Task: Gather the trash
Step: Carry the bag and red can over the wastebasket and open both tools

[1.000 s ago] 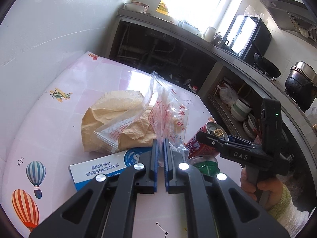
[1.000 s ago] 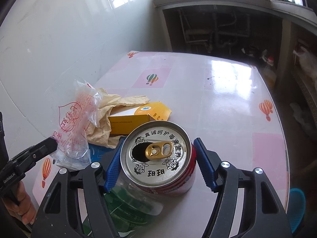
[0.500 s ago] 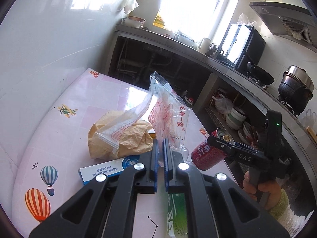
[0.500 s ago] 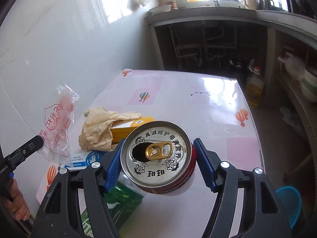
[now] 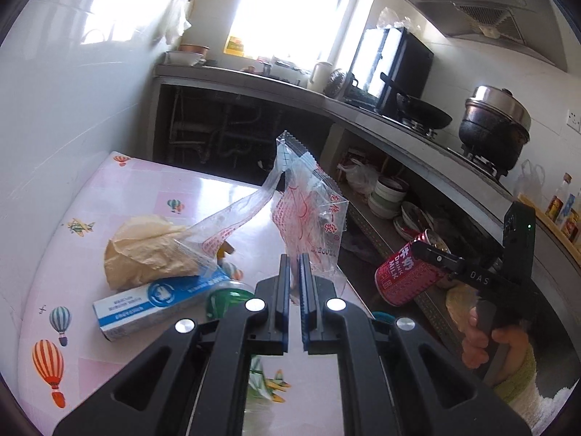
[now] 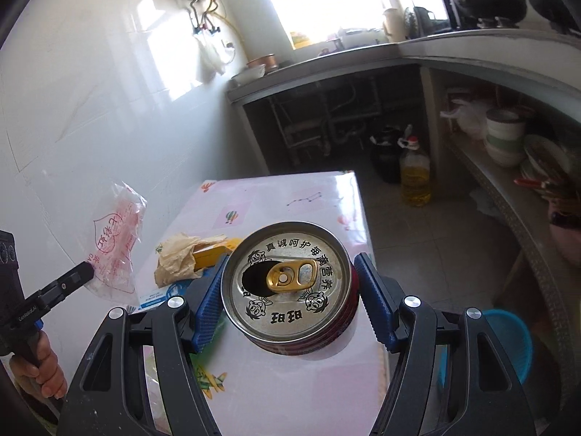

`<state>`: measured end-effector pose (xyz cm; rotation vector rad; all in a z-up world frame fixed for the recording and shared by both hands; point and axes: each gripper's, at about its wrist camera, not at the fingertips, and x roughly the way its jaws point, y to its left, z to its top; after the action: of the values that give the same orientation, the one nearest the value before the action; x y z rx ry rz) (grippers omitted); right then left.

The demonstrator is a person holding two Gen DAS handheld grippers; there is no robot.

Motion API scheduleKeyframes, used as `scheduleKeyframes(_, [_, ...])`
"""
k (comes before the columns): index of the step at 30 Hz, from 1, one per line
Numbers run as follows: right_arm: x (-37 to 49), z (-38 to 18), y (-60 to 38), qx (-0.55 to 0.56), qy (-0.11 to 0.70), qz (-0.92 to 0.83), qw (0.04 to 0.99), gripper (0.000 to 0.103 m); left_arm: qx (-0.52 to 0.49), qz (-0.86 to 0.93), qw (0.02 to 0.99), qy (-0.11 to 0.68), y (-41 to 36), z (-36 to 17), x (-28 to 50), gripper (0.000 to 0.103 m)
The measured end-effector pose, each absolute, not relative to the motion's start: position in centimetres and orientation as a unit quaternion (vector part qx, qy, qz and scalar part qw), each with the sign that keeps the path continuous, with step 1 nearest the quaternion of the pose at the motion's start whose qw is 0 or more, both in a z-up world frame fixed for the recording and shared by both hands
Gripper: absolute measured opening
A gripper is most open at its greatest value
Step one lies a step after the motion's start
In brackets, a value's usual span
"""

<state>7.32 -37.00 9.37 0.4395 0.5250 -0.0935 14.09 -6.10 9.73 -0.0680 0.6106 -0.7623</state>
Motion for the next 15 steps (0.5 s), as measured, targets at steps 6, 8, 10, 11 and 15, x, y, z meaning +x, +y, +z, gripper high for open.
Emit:
scheduleKeyframes(6, [0.3,7.3,-41.5,0.248,0.253,-0.125,0.927,0.064,-0.001,-0.424,0.846,0.324,-13.5,8.4,11.0,0.004])
scheduleKeyframes(8, [-1.6,6.1,-43.0,0.265,0.254,-0.148,0.918,0.064,0.015,-0.444,0.830,0.338,-16.6,7.8,10.2,0.004])
scheduleKeyframes(10, [-3.3,4.7,-44.5,0.281,0.258,-0.176,0.908,0.064,0.032,-0.463,0.812,0.355,-19.6,6.9,9.5,0.004])
scheduleKeyframes(11, [-4.2,3.9,-45.2,0.288,0.260,-0.188,0.902,0.064,0.040,-0.472,0.803,0.362,-21.2,6.4,9.1,0.004])
scheduleKeyframes(15, [-6.9,-0.1,-48.0,0.327,0.280,-0.226,0.874,0.064,0.082,-0.496,0.765,0.403,-27.8,3.3,7.8,0.004])
